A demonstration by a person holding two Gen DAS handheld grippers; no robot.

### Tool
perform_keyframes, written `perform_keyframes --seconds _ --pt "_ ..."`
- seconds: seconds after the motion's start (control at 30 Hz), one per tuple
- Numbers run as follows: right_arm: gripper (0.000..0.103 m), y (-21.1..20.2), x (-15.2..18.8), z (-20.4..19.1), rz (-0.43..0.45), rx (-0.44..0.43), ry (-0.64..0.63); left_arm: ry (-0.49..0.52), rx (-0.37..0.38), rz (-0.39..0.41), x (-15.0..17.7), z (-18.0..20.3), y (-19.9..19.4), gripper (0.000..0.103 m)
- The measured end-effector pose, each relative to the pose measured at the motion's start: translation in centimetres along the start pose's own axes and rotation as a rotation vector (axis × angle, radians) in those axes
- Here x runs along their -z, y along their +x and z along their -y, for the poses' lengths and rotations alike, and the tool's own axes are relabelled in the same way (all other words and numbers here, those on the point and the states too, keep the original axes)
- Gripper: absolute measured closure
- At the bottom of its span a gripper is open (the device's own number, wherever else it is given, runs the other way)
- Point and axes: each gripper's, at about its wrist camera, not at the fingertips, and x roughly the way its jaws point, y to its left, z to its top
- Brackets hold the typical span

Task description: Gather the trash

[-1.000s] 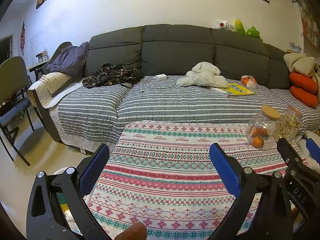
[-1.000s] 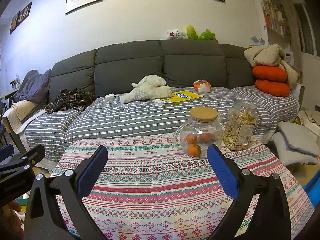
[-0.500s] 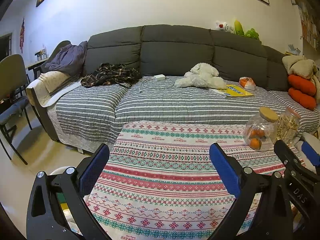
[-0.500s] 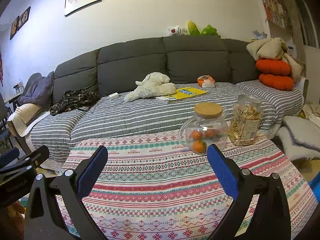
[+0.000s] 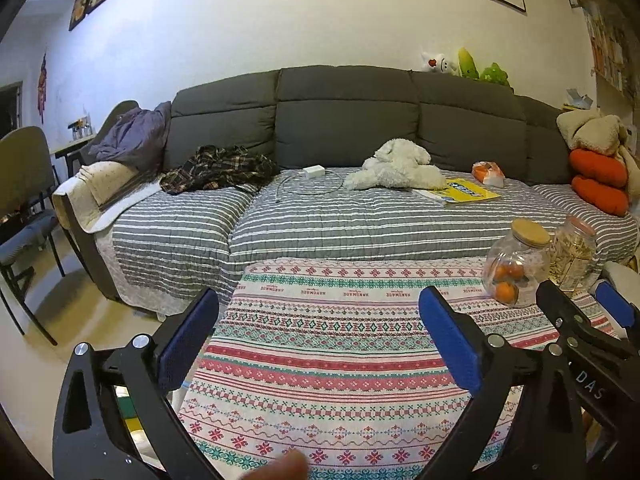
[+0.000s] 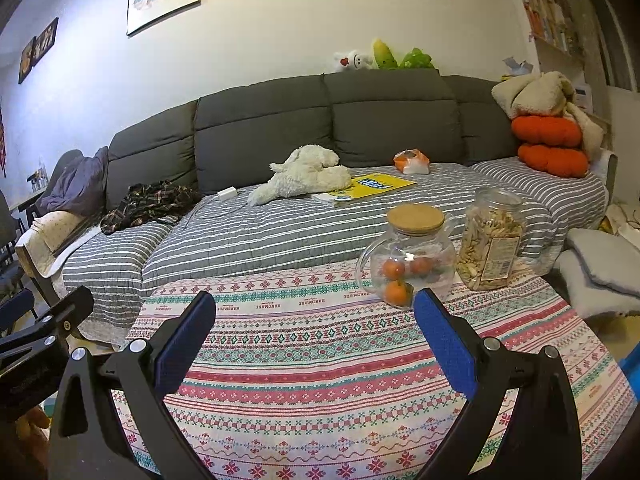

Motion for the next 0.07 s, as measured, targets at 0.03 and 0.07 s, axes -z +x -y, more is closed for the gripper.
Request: perform_keyframes --seconds 0.03,0.07 --pt "0.007 0.02 -0.03 0.0 0.0 0.0 -0.001 0.001 -0.002 0.002 0.01 0.03 -0.06 0.007" --pt "0.007 0.01 -0.03 0.0 0.0 0.0 -0.001 0.002 0.002 0.001 0.01 0.03 -0.07 0.007"
